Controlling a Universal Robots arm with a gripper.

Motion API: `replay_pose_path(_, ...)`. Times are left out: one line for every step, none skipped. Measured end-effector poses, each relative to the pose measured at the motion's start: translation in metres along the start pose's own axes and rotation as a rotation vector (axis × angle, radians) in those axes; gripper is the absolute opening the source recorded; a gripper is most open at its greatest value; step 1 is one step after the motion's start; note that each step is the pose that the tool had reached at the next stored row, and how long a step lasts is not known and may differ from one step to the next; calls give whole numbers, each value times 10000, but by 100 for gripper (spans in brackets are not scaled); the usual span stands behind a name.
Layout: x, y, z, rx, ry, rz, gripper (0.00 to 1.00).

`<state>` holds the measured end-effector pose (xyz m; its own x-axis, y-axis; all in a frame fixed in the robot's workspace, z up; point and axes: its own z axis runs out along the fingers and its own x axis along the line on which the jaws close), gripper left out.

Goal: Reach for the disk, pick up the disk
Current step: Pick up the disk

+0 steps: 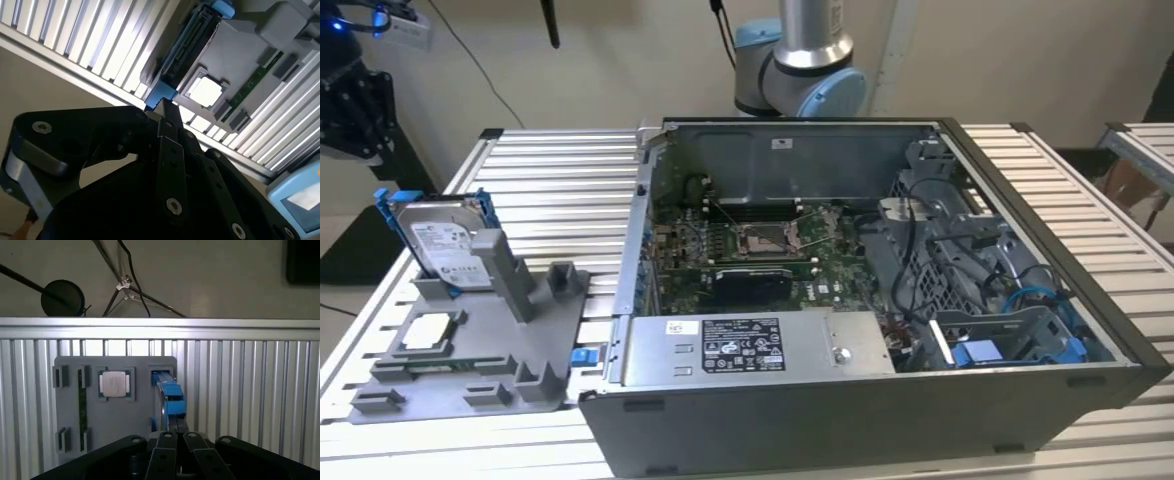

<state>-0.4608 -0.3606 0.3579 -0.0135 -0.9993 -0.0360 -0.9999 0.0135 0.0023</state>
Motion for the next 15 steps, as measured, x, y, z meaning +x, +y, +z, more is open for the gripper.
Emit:
replay_pose_path(1, -1, 0, -6, 0, 0, 0)
replay_pose_path(1, -1, 0, -9, 1, 1, 0)
replay_pose_path(1, -1, 0, -12, 1, 1, 0)
replay_pose_path(1, -1, 0, -15, 1, 1, 0)
replay_pose_path(1, -2, 0, -17, 1, 0, 100)
replay_pose_path(1, -2, 0, -18, 1, 0, 100)
replay_pose_path(1, -2, 0, -20, 1, 0, 100)
replay_pose_path(1, -2, 0, -22, 1, 0, 100)
replay_pose_path(1, -2, 1, -22, 1, 1, 100)
replay_pose_path(1, -2, 3, -22, 0, 1, 100)
replay_pose_path(1, -2, 7, -18, 0, 1, 100)
replay_pose_path(2, -2, 15, -12, 1, 0, 100)
replay_pose_path(2, -2, 26, -11, 10, -3, 100)
replay_pose_path(0, -2, 42, -8, 27, -4, 100)
replay_pose_path(-2, -2, 60, -6, 50, -9, 100)
